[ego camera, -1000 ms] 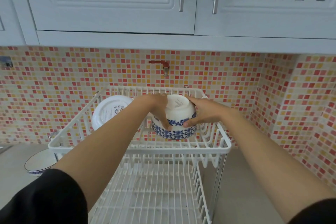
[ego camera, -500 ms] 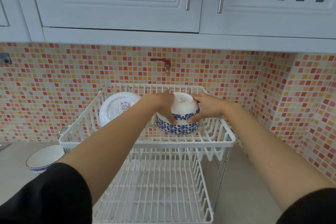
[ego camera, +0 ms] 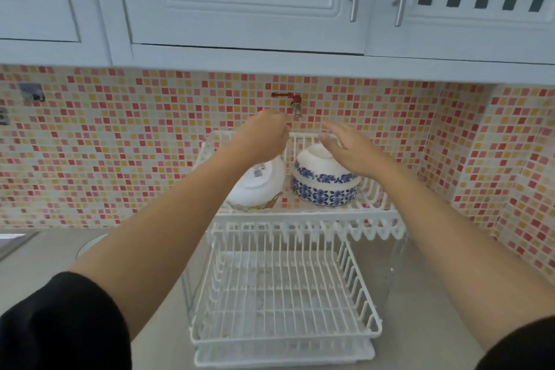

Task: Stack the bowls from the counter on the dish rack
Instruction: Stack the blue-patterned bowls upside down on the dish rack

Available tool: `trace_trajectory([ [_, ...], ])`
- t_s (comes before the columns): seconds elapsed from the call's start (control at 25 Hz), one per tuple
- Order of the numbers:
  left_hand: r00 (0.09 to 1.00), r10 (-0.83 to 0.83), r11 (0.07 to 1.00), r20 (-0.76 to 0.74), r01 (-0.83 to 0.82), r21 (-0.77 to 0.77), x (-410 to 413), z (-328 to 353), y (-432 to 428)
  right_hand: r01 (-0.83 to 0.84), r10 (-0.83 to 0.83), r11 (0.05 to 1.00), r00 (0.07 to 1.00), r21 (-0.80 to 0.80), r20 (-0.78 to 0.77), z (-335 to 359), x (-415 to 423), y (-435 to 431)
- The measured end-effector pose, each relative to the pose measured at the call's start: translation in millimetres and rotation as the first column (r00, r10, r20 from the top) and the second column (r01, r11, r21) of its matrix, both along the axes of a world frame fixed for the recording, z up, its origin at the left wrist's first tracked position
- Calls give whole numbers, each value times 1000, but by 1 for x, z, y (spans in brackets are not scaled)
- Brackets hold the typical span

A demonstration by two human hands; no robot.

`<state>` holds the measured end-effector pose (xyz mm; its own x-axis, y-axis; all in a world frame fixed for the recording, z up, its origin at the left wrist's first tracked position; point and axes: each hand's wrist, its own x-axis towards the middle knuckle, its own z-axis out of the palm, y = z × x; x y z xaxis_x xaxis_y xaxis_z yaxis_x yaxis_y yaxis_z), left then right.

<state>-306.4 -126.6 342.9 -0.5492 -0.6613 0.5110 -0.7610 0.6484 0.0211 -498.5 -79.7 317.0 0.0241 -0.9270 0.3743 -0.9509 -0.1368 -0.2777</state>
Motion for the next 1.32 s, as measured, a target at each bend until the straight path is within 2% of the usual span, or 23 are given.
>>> trace_trajectory([
  [0.08, 997, 35, 999, -68, -35, 5, 40, 0, 2, -38, 38, 999, 999, -17, 12, 5, 41, -1],
  [0.36, 973, 214, 973, -82, -205, 111, 226, -23, 2, -144, 144, 989, 990, -30, -7, -12, 230, -14],
  [0.56, 937, 348, 921, 24, -347, 177, 327, -56, -1, -182, 182, 983, 983, -19, -7, -37, 335, -28],
  [0.72, 912, 402, 876, 83, -409, 253, 379, -96, -19, -190, 193, 980, 979, 64, -57, -74, 384, -52],
  [1.0, 863, 495, 707, 101, -468, 530, 426, -209, -72, -173, 135, 928, 982, 329, 136, -188, 432, -120],
  [1.2, 829, 517, 551, 214, -513, 658, 451, -285, -131, -79, -22, 880, 978, 468, 206, -260, 449, -189],
  [1.32, 804, 537, 452, 255, -529, 718, 464, -319, -171, -49, -132, 851, 943, 524, 304, -289, 459, -234],
])
